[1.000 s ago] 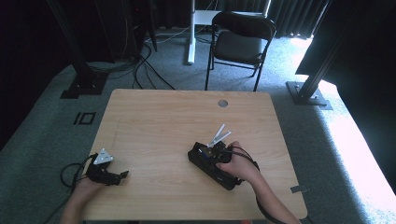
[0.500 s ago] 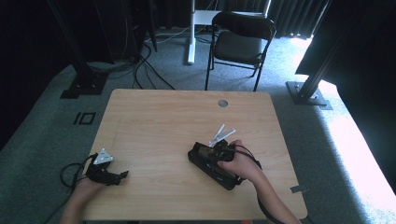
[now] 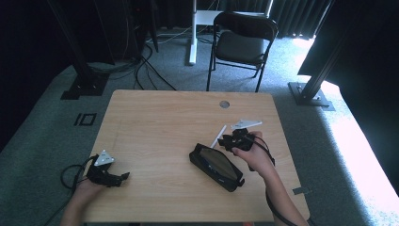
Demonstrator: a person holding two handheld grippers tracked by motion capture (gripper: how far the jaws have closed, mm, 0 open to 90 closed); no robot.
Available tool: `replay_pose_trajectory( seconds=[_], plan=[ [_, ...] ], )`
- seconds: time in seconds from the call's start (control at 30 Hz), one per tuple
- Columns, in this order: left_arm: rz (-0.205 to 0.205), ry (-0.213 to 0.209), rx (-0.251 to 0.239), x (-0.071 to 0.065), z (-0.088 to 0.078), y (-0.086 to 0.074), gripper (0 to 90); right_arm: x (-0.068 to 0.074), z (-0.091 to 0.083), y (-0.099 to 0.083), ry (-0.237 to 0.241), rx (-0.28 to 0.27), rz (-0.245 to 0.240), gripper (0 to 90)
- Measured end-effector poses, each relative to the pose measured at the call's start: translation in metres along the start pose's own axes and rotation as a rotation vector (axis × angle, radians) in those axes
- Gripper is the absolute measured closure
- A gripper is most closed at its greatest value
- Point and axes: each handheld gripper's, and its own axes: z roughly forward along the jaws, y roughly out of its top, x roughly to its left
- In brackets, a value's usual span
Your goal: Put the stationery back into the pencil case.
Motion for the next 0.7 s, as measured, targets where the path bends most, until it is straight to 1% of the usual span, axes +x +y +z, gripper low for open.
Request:
replay_pose_trajectory(
  seconds=[0.13,0.2,0.27,0.3,0.33,0.43,0.47,0.5,0.57,0.6,0.63,0.7],
  plan=[
    [-0.002,0.0,0.0,0.0,0.0,0.0,2.1,-0.015,0.01,-0.006,-0.047,0.014,0.053,65.0],
    [-0.001,0.0,0.0,0.0,0.0,0.0,2.1,-0.022,0.017,-0.009,-0.056,0.021,0.083,64.2],
    [-0.001,0.0,0.0,0.0,0.0,0.0,2.1,-0.028,0.024,-0.012,-0.087,0.038,0.092,63.4],
    [-0.002,0.0,0.0,0.0,0.0,0.0,2.1,-0.031,0.027,-0.014,-0.098,0.041,0.105,62.7],
    [-0.002,0.0,0.0,0.0,0.0,0.0,2.1,-0.035,0.031,-0.016,-0.1,0.045,0.122,62.2],
    [-0.002,0.0,0.0,0.0,0.0,0.0,2.1,-0.044,0.042,-0.02,-0.135,0.055,0.162,59.8],
    [-0.001,0.0,0.0,0.0,0.0,0.0,2.1,-0.047,0.045,-0.022,-0.137,0.056,0.186,59.3],
    [-0.001,0.0,0.0,0.0,0.0,0.0,2.1,-0.047,0.045,-0.022,-0.137,0.056,0.186,59.3],
    [-0.001,0.0,0.0,0.0,0.0,0.0,2.1,-0.054,0.052,-0.025,-0.158,0.068,0.234,57.7],
    [-0.002,0.0,0.0,0.0,0.0,0.0,2.1,-0.055,0.053,-0.026,-0.157,0.068,0.246,57.7],
    [-0.001,0.0,0.0,0.0,0.0,0.0,2.1,-0.056,0.056,-0.027,-0.158,0.071,0.256,57.6],
    [-0.002,-0.001,-0.001,0.0,0.0,0.0,2.1,-0.056,0.06,-0.027,-0.17,0.077,0.26,57.3]
  ],
)
